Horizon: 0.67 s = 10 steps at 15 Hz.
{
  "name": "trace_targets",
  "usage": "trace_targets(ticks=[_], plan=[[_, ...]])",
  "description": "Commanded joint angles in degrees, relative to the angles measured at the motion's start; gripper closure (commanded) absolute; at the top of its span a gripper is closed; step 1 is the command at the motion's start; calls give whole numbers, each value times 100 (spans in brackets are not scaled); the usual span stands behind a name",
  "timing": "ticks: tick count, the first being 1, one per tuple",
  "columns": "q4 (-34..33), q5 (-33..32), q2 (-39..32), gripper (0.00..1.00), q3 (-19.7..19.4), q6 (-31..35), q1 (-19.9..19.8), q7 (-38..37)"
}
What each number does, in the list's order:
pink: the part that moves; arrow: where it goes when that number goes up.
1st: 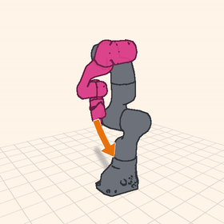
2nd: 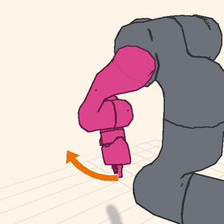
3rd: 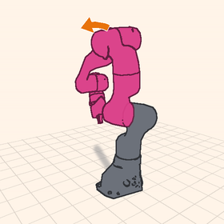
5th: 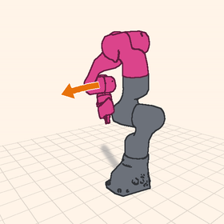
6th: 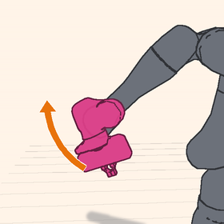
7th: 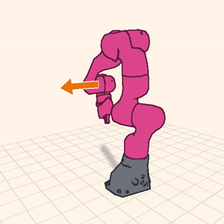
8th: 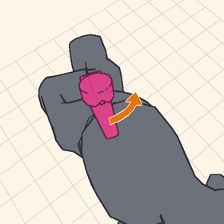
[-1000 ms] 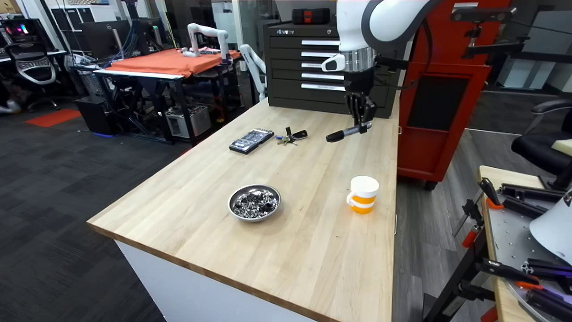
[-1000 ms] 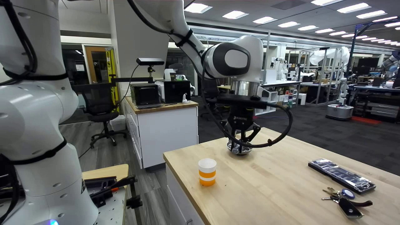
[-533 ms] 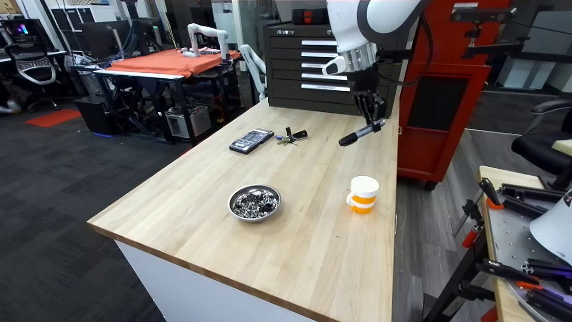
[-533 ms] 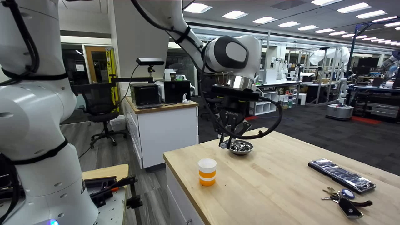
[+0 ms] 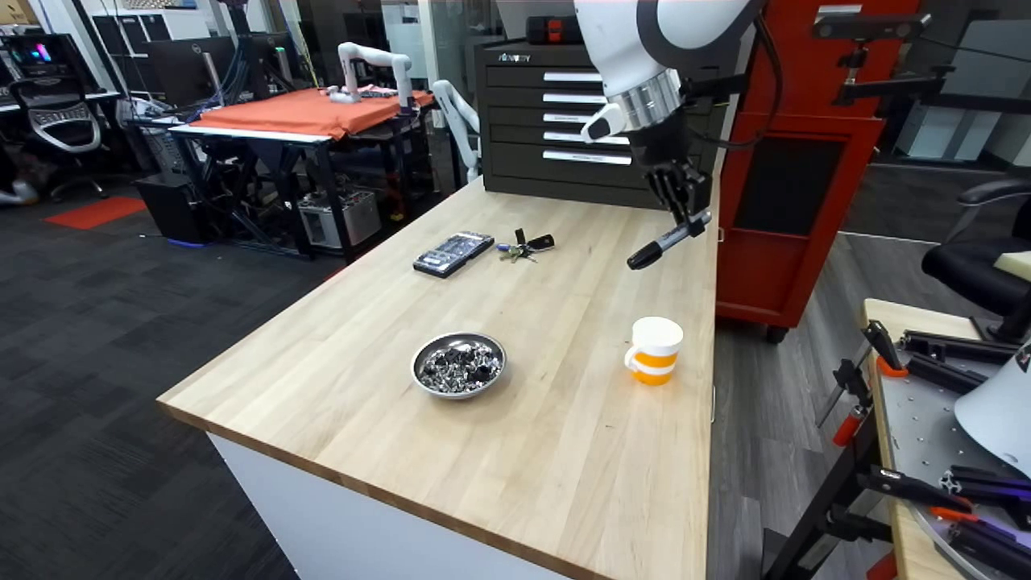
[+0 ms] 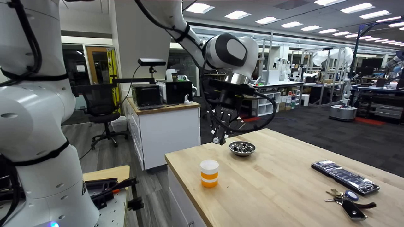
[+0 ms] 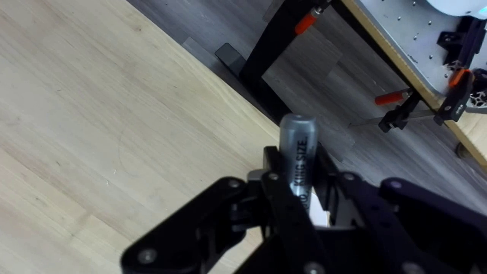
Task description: Get the marker and put it in the white and orange cup
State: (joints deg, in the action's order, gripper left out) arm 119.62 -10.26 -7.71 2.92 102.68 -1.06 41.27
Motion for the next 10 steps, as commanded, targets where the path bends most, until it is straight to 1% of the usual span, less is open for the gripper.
trace_targets(ticks=[1, 10], plan=[[-31, -10, 71, 94, 61, -277, 139, -45], [18, -131, -60, 94, 164, -840, 268, 145]])
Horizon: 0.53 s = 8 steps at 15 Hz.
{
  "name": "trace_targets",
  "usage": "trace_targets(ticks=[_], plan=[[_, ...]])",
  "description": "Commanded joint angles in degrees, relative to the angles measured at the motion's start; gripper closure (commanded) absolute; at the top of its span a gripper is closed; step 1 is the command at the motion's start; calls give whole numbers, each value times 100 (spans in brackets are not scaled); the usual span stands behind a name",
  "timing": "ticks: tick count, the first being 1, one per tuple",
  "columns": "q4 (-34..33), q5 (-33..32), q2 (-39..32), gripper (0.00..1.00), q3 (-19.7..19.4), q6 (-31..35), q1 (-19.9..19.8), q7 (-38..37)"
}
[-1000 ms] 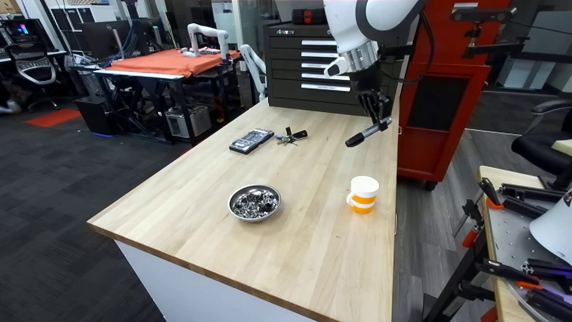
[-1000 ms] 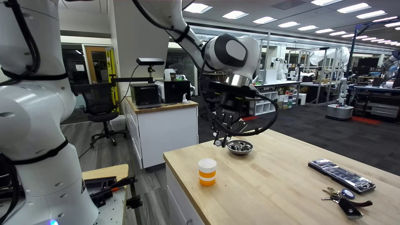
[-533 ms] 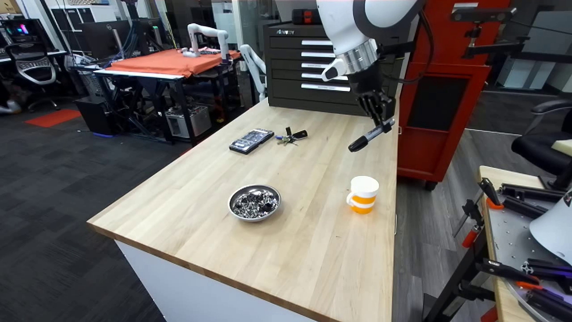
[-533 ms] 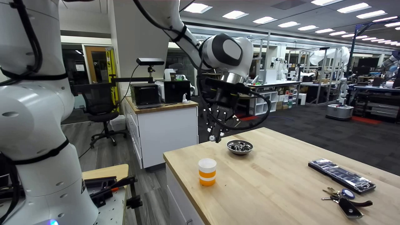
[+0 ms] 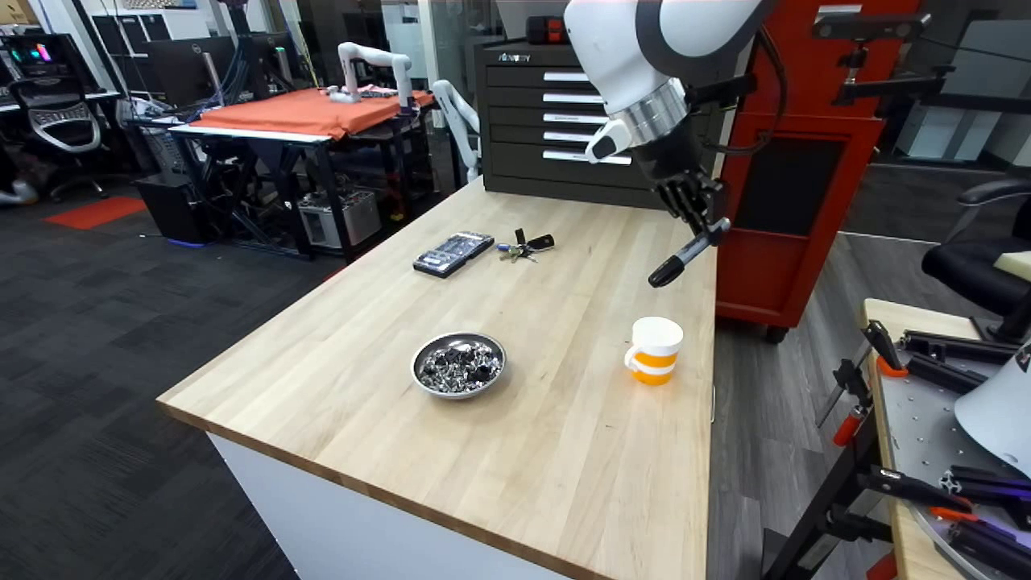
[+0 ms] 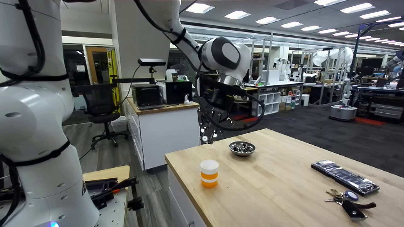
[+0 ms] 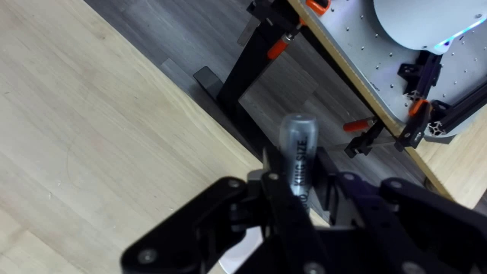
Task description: Get the marker and put it in the white and orange cup
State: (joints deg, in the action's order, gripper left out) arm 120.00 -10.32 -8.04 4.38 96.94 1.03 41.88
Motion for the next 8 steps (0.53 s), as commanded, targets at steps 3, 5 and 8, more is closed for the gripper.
trace_targets(ticks=[3, 5, 8], plan=[[-100, -214, -179, 94, 55, -441, 80, 138], [-152, -288, -314, 94, 79, -484, 98, 168], [-272, -363, -562, 94, 122, -560, 112, 202]])
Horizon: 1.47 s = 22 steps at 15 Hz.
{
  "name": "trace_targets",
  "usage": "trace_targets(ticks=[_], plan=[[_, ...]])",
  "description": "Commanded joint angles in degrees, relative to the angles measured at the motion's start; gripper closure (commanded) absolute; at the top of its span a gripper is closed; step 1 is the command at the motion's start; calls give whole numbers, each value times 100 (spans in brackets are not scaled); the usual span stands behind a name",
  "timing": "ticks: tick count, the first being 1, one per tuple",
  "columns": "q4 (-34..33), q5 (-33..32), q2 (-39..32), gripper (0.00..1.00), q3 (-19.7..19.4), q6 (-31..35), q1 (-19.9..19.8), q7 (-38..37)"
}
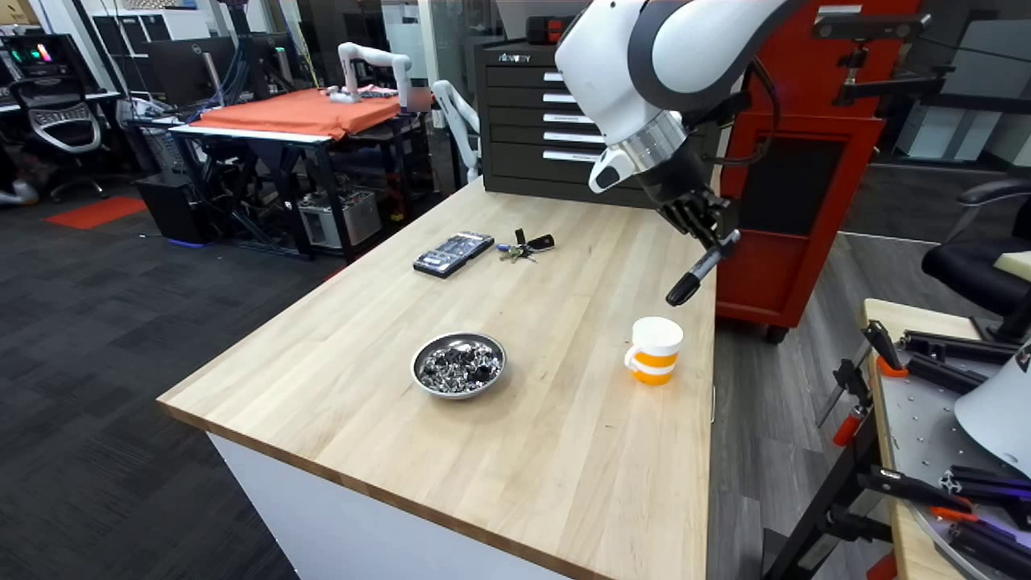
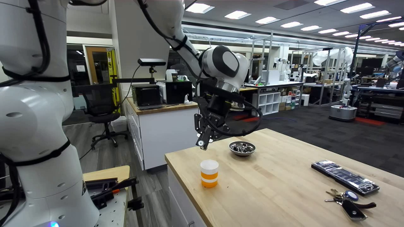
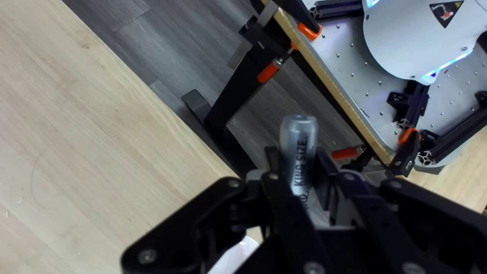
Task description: Get the marker and put it in the white and orange cup
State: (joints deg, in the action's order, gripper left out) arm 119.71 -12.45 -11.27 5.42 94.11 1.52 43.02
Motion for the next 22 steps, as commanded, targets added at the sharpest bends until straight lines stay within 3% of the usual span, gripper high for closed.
trace_targets(ticks=[1, 15, 22], plan=[[-281, -168, -321, 94, 35, -306, 69, 91], [-1300, -818, -1322, 94, 219, -1023, 286, 274], [-1633, -1149, -1705, 94, 253, -1009, 311, 538]])
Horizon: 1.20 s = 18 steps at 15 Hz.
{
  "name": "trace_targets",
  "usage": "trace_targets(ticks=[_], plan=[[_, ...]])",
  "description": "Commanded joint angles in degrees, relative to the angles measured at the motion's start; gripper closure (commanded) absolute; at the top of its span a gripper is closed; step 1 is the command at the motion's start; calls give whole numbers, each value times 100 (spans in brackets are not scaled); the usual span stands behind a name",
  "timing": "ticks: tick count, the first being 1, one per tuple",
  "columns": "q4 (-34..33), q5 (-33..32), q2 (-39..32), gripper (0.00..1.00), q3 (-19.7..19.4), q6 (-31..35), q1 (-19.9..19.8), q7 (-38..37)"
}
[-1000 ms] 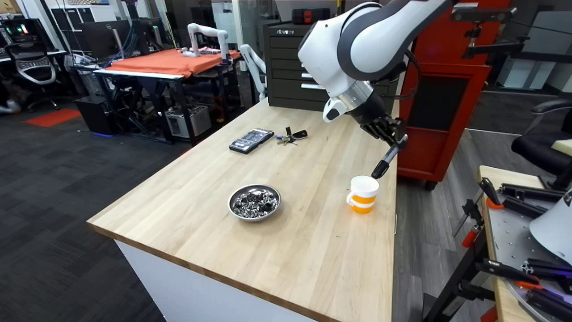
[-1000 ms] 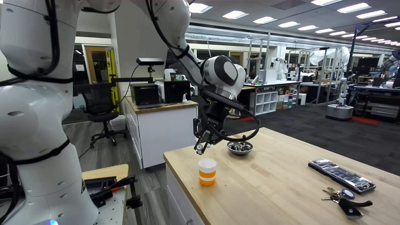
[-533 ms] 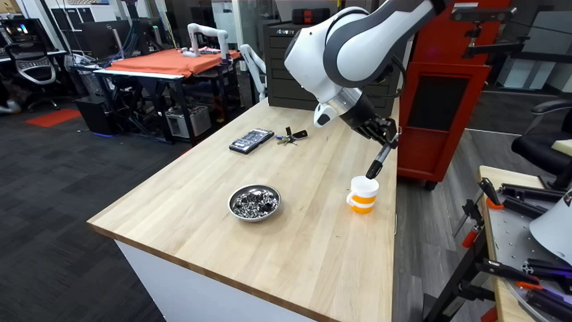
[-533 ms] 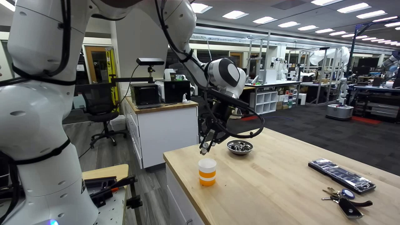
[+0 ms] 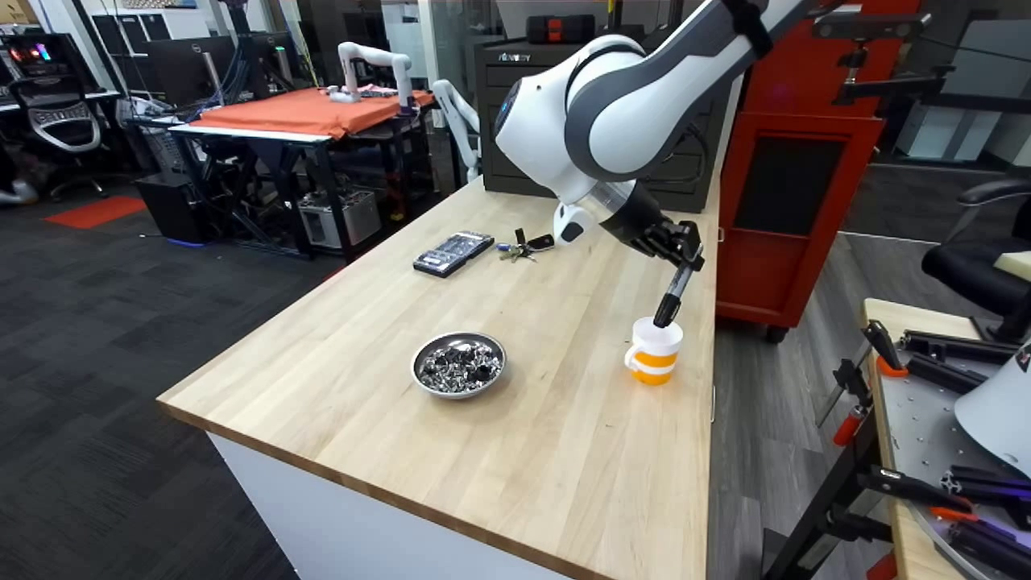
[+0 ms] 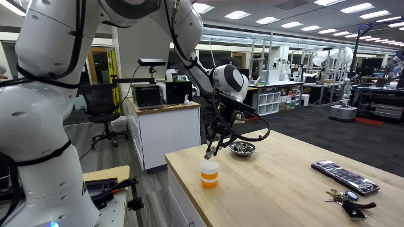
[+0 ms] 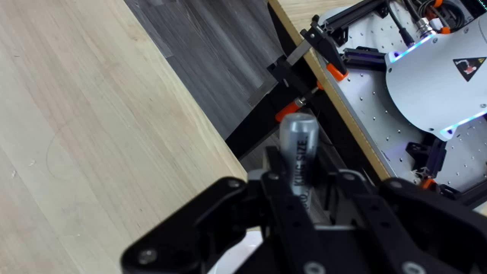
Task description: Get the marker and put it in the white and orange cup
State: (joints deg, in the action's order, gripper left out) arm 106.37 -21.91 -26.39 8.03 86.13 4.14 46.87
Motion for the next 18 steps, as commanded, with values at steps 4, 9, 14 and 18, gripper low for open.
trace_targets(ticks=[4, 9, 14, 18], plan=[[-432, -342, -353, 94, -31, -189, 35, 286], [-532, -356, -511, 94, -47, -202, 27, 364], [-489, -363, -561, 94, -30, -209, 39, 435], [-510, -364, -654, 94, -23, -224, 54, 508]])
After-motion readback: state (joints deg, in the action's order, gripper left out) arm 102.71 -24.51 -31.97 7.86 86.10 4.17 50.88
